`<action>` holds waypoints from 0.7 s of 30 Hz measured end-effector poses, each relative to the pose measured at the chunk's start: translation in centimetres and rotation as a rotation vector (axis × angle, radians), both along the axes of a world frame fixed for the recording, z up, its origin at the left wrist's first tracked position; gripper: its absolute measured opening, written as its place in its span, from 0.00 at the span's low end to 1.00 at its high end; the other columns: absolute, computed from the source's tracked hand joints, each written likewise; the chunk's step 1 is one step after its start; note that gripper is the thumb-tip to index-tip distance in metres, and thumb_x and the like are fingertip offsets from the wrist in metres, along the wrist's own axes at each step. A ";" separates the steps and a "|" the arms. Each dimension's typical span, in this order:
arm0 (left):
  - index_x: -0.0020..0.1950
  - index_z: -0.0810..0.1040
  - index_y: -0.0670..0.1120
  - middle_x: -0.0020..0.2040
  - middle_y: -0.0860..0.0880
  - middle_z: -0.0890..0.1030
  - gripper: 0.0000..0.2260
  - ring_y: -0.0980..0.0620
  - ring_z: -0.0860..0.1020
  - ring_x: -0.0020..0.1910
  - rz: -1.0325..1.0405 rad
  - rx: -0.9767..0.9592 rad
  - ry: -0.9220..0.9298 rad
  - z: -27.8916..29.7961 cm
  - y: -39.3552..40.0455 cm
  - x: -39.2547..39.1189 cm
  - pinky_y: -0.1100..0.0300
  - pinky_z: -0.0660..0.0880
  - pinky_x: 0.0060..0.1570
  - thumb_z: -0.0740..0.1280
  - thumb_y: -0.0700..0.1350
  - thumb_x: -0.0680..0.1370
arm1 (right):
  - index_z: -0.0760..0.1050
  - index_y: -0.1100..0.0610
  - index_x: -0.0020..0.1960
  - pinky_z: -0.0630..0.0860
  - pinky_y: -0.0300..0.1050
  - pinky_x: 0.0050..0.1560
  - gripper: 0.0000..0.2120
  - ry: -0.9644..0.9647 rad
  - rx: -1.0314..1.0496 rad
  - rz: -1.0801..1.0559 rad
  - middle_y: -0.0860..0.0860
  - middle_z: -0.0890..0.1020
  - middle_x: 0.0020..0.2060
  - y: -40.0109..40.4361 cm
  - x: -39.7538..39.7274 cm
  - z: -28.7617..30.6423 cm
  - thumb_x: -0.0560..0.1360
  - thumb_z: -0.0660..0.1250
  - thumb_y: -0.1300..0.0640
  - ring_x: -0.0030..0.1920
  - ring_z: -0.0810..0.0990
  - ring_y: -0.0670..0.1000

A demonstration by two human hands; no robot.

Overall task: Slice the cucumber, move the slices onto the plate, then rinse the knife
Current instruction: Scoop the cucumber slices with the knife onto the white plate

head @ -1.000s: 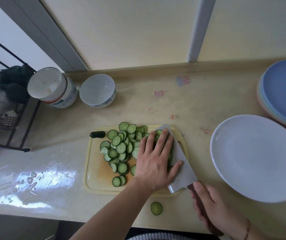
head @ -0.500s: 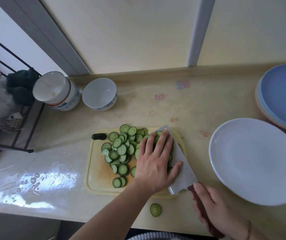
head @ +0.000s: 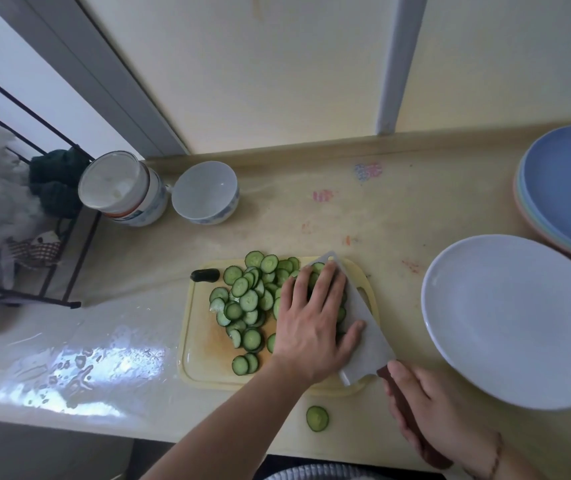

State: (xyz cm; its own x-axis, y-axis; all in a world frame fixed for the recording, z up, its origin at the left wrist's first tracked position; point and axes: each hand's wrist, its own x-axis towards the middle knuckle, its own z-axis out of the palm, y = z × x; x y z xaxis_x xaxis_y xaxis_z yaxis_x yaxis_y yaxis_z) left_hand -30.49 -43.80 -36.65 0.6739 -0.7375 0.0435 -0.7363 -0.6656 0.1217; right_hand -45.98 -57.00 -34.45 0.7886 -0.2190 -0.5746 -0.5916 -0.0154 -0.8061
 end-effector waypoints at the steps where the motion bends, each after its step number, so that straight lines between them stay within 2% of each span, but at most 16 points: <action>1: 0.78 0.67 0.46 0.79 0.48 0.66 0.33 0.38 0.65 0.75 0.005 0.004 0.002 0.0 0.1 0.0 0.43 0.55 0.74 0.55 0.66 0.79 | 0.70 0.56 0.33 0.67 0.43 0.22 0.24 -0.004 0.003 -0.001 0.59 0.75 0.22 0.0 0.0 0.1 0.81 0.53 0.43 0.20 0.70 0.56; 9: 0.78 0.66 0.45 0.79 0.47 0.65 0.34 0.37 0.65 0.75 -0.013 -0.009 -0.038 1.2 -0.6 -0.4 0.39 0.63 0.73 0.54 0.66 0.80 | 0.71 0.56 0.35 0.69 0.44 0.24 0.23 0.002 -0.016 0.013 0.62 0.76 0.24 -0.8 -0.5 1.0 0.81 0.53 0.43 0.20 0.71 0.56; 12: 0.78 0.67 0.45 0.79 0.47 0.65 0.34 0.38 0.65 0.75 -0.005 0.031 -0.010 0.6 -0.3 -0.3 0.40 0.60 0.73 0.54 0.66 0.80 | 0.71 0.60 0.38 0.67 0.43 0.23 0.22 0.032 0.002 0.014 0.59 0.75 0.23 -0.5 -0.2 1.0 0.82 0.53 0.46 0.20 0.70 0.55; 15: 0.78 0.67 0.45 0.79 0.47 0.65 0.33 0.37 0.65 0.75 -0.006 0.049 0.000 0.2 0.0 -0.3 0.42 0.55 0.73 0.55 0.66 0.80 | 0.71 0.60 0.37 0.66 0.42 0.21 0.23 0.046 0.000 -0.007 0.57 0.74 0.22 -0.1 -0.1 0.9 0.82 0.53 0.47 0.20 0.69 0.55; 21: 0.78 0.67 0.45 0.79 0.47 0.65 0.33 0.37 0.65 0.75 -0.060 -0.001 0.010 1.6 -1.9 -0.6 0.39 0.63 0.73 0.56 0.66 0.80 | 0.72 0.63 0.40 0.66 0.41 0.22 0.22 0.029 0.031 -0.088 0.58 0.75 0.23 -1.1 -1.3 1.4 0.80 0.55 0.45 0.19 0.70 0.54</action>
State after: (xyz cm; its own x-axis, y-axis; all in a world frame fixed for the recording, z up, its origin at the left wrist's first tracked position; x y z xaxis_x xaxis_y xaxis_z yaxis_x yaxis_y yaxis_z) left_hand -31.09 -45.73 -35.01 0.6286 -0.7768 0.0377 -0.7739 -0.6199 0.1294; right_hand -47.30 -58.15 -33.05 0.7498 -0.2683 -0.6048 -0.6130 0.0623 -0.7876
